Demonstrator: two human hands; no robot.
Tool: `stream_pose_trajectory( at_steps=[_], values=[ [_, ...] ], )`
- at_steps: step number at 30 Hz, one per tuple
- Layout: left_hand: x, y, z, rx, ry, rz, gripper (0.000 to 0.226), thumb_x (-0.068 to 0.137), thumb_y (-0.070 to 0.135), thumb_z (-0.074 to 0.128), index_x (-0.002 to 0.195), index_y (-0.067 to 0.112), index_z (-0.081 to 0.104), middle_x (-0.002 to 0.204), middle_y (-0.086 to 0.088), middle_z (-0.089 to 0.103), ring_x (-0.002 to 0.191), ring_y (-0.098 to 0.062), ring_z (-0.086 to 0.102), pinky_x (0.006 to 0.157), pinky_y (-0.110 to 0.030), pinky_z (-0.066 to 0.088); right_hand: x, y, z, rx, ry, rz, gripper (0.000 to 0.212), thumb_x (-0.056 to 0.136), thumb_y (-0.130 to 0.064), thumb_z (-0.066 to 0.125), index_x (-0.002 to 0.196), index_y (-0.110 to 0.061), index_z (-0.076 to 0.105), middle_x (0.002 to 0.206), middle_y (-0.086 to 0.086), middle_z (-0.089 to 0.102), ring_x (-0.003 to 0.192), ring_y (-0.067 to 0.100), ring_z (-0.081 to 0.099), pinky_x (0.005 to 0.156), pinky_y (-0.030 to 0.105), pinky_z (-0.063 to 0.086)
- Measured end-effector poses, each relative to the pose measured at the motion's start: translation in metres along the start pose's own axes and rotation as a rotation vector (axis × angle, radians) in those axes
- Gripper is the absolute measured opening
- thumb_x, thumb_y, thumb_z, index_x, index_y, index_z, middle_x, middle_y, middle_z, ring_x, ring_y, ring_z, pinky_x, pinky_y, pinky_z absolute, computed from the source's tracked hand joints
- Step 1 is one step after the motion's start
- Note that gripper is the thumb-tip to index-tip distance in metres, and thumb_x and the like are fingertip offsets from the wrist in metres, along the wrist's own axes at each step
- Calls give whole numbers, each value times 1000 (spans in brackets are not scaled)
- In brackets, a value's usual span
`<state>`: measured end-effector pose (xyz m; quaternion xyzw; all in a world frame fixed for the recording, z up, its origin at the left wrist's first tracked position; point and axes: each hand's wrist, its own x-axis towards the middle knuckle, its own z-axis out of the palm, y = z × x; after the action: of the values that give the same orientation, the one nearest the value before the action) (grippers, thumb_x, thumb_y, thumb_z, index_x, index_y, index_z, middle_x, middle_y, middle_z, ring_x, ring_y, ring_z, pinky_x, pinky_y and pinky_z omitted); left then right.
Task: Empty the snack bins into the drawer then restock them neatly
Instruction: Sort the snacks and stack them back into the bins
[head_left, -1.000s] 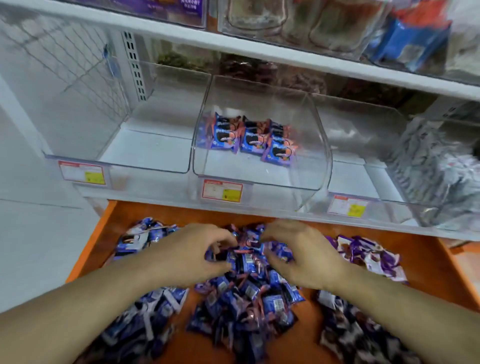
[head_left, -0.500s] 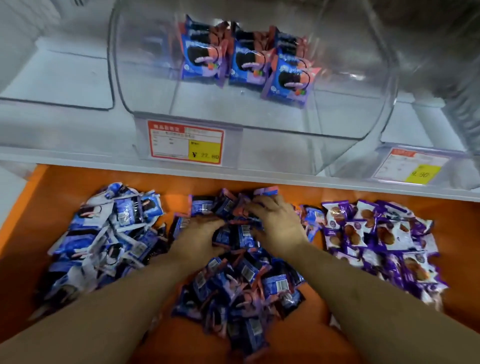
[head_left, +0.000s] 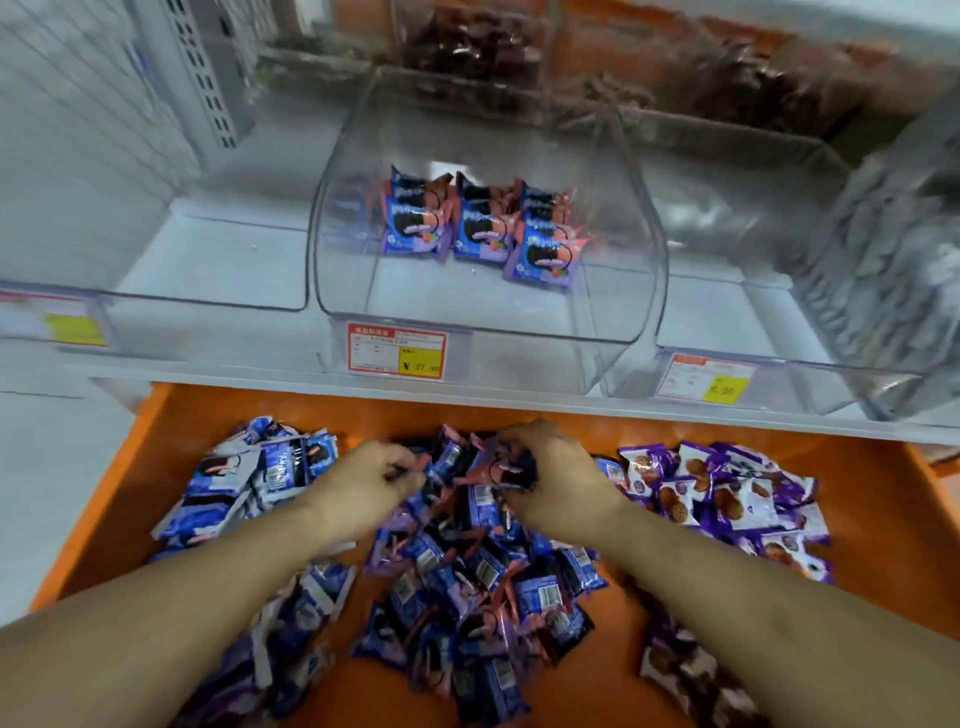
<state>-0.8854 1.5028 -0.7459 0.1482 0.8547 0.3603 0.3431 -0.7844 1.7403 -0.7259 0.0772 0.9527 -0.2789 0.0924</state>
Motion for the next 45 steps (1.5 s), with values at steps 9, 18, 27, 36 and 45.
stream_pose_trajectory(
  at_steps=[9, 18, 27, 36, 45],
  values=[
    [-125, 106, -52, -623, -22, -21, 10, 102, 18, 65, 112, 15, 65, 113, -8, 70, 81, -36, 76, 86, -50, 63, -94, -105, -105, 150, 153, -227, 50, 83, -26, 87, 127, -30, 65, 121, -15, 54, 112, 2, 57, 97, 12, 46],
    [-170, 160, -76, -677, 44, 245, 30, 88, 3, 78, 116, 13, 74, 104, -9, 80, 98, -26, 76, 76, -31, 58, -119, -149, -144, 315, 334, -238, 53, 83, -29, 88, 125, -46, 61, 121, -26, 54, 118, -3, 55, 94, 7, 41],
    [-155, 173, -87, -682, 61, 303, 35, 86, 10, 79, 119, 20, 72, 100, -8, 80, 79, -12, 73, 64, -21, 49, -94, -142, -164, 501, 257, -188, 46, 88, -19, 83, 121, -48, 68, 103, -3, 66, 78, 14, 57, 71, 26, 49],
    [-141, 166, -100, -704, 91, 289, 45, 76, 1, 87, 117, 15, 74, 100, -16, 79, 84, -24, 71, 80, -39, 50, -89, -133, -173, 1062, 302, -98, 33, 82, -4, 81, 106, -20, 67, 98, 12, 72, 96, 40, 74, 89, 53, 57],
    [-149, 169, -95, -700, 84, 334, 36, 81, 11, 82, 116, 17, 75, 103, -13, 79, 91, -30, 72, 83, -41, 56, -94, -144, -167, 845, 318, -113, 24, 85, -9, 86, 91, -19, 65, 84, -1, 69, 77, 13, 63, 73, 24, 53]
  ],
)
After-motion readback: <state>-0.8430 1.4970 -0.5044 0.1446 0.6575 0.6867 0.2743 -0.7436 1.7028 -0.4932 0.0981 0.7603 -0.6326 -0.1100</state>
